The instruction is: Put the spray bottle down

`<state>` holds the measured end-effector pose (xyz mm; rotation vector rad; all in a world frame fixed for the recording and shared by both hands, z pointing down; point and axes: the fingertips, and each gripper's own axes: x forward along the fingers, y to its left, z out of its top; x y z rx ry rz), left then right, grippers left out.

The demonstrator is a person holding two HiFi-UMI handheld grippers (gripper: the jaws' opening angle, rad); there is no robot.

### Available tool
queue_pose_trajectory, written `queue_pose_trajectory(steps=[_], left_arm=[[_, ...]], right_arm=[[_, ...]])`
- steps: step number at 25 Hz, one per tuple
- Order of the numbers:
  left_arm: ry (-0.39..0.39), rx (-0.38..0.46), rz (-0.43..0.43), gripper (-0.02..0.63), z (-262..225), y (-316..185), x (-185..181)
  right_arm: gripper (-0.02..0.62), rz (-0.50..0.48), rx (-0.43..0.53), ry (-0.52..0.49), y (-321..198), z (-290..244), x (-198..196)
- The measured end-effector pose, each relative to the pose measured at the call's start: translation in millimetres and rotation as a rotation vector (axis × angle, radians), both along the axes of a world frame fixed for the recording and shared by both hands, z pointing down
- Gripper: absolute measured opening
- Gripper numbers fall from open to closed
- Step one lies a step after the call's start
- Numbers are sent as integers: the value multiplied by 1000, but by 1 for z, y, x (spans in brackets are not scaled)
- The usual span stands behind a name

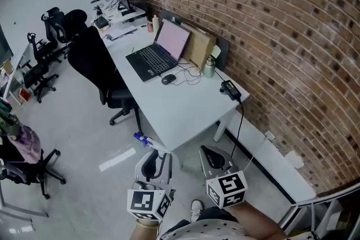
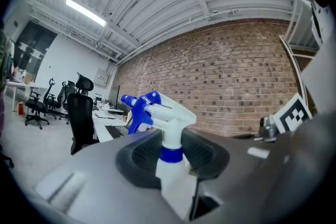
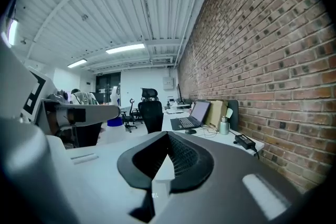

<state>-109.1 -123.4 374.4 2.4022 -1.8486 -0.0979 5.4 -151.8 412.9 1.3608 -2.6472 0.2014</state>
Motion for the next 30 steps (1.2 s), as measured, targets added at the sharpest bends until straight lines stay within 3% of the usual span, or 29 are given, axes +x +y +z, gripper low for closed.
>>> queue_pose_trajectory(steps=[12,20,30], left_arm=[[-31,21,-46,117,2,-125,7],[-47,39,-41,117,11,-204,-7],[-35,56,-21,117,22,-264,-26]], right_arm=[[-2,-46,10,-1,-110,-2,-2],[-2,-33,-26,-4,-173,16,-15],[-2,-9,-80,-11,-228,39,-35]])
